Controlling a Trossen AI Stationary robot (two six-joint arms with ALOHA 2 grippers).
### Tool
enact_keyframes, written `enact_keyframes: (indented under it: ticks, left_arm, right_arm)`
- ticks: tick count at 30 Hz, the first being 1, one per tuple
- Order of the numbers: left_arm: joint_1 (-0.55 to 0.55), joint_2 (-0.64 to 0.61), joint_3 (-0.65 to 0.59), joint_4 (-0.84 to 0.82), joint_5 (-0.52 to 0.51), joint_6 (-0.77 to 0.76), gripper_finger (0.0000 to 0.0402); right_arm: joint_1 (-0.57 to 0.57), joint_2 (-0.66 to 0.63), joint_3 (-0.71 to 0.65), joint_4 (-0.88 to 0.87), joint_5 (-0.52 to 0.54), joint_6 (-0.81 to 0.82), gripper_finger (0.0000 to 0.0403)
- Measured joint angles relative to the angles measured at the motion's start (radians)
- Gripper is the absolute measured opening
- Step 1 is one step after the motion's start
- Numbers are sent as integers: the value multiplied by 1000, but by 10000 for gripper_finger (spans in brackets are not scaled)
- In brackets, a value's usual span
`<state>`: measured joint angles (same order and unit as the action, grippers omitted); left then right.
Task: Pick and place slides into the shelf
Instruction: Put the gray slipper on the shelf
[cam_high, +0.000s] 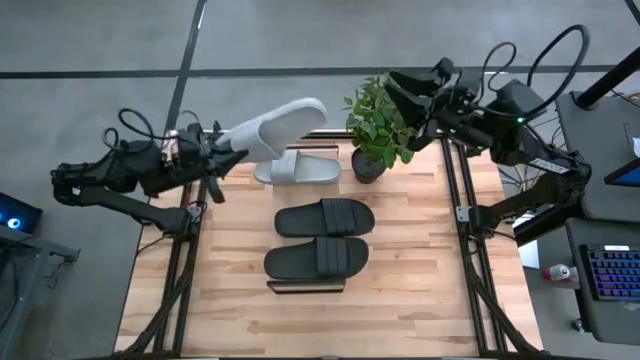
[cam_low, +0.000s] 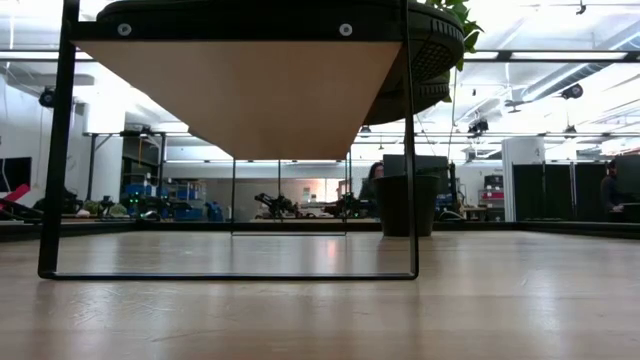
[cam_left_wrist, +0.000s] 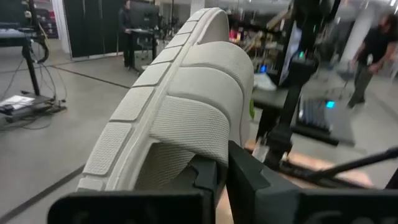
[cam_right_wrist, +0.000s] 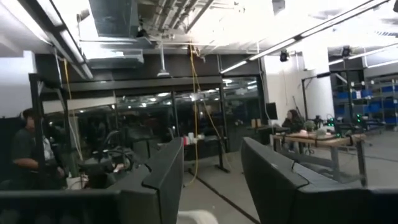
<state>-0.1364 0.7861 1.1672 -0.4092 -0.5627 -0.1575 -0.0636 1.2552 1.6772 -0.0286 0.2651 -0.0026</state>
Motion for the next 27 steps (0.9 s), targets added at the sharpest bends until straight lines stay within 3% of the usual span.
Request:
enact_keyframes:
  ticks: [12, 27]
  left_arm:
    - [5, 181, -5, -22, 3, 110, 0]
    - [4, 271, -10, -57, 57, 111, 0]
  right_arm:
    - [0, 6, 0, -32, 0, 42, 150]
    - [0, -2, 0, -44, 0, 55, 145]
